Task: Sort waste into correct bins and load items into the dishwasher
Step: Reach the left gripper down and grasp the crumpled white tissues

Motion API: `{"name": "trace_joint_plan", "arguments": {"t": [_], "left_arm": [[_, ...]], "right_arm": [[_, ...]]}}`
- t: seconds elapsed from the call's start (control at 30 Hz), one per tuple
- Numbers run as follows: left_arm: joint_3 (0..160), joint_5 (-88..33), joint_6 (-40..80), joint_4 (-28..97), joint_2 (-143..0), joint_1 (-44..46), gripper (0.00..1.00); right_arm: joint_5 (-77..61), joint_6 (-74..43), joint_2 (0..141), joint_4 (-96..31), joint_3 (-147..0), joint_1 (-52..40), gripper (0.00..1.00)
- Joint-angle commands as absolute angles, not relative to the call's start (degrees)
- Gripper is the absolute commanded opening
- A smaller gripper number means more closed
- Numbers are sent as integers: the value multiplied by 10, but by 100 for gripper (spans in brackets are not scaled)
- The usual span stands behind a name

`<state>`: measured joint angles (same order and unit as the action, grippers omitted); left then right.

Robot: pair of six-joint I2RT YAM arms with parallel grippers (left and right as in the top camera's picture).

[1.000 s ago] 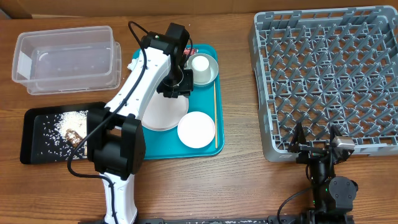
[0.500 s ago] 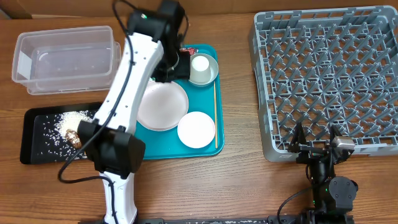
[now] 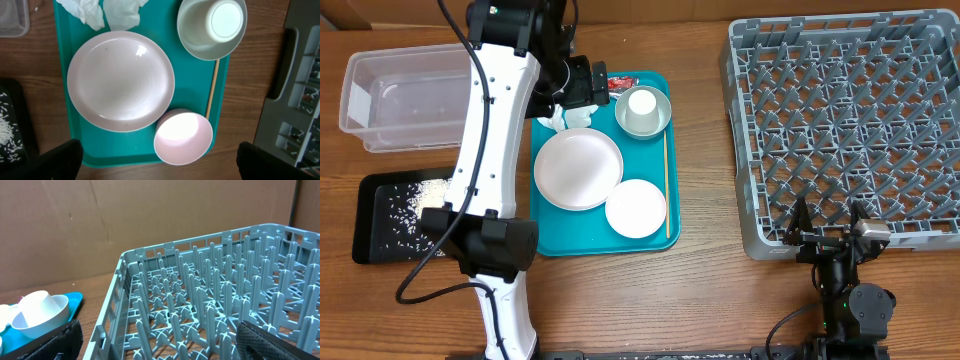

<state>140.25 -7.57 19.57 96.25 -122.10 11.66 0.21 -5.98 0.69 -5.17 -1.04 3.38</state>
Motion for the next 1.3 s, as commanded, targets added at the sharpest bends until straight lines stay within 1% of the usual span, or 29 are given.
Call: {"name": "trace_joint_plan", "arguments": {"t": [0.0,0.2,0.37,0.47,0.63,0.73,0.77,0.8,0.83,0.9,0.93,0.97,1.07,1.27], "left_arm": [[1408,-26,196,948,-1221,120,100],[1406,29,220,886,-1223,120,100],[1405,31,220,826,-1238,120,100],[1405,32,206,801,-1265,120,100],[1405,39,149,759,-1327,120,100],[1405,63,148,738,-1358,122,99],[1405,74,148,732,-1370,121,96],[1405,84,148,728,-1378,121,89],[1405,93,148,726,-1386,121,85],[1405,111,148,724,-1397,120,71],[1405,123,148,723,-1402,119,62],[1405,130,148,722,-1405,118,57],[1405,136,154,713,-1413,114,54],[1404,149,154,707,-1434,101,56]], "right_arm": [[-1,-60,2,-48,-4,35,100],[-1,-60,2,-48,-4,35,100],[-1,-60,2,-48,-4,35,100],[-1,-60,2,-48,-4,34,100],[-1,-60,2,-48,-4,35,100],[-1,-60,2,-48,-4,35,100],[-1,-60,2,-48,-4,35,100],[-1,-60,2,-48,-4,35,100],[-1,-60,2,-48,-4,35,100],[-1,-60,2,-48,-4,34,100],[-1,-60,2,-48,-4,35,100],[-1,-60,2,-48,-4,35,100],[-1,-60,2,-48,-4,34,100],[-1,-60,2,-48,-4,35,100]]}}
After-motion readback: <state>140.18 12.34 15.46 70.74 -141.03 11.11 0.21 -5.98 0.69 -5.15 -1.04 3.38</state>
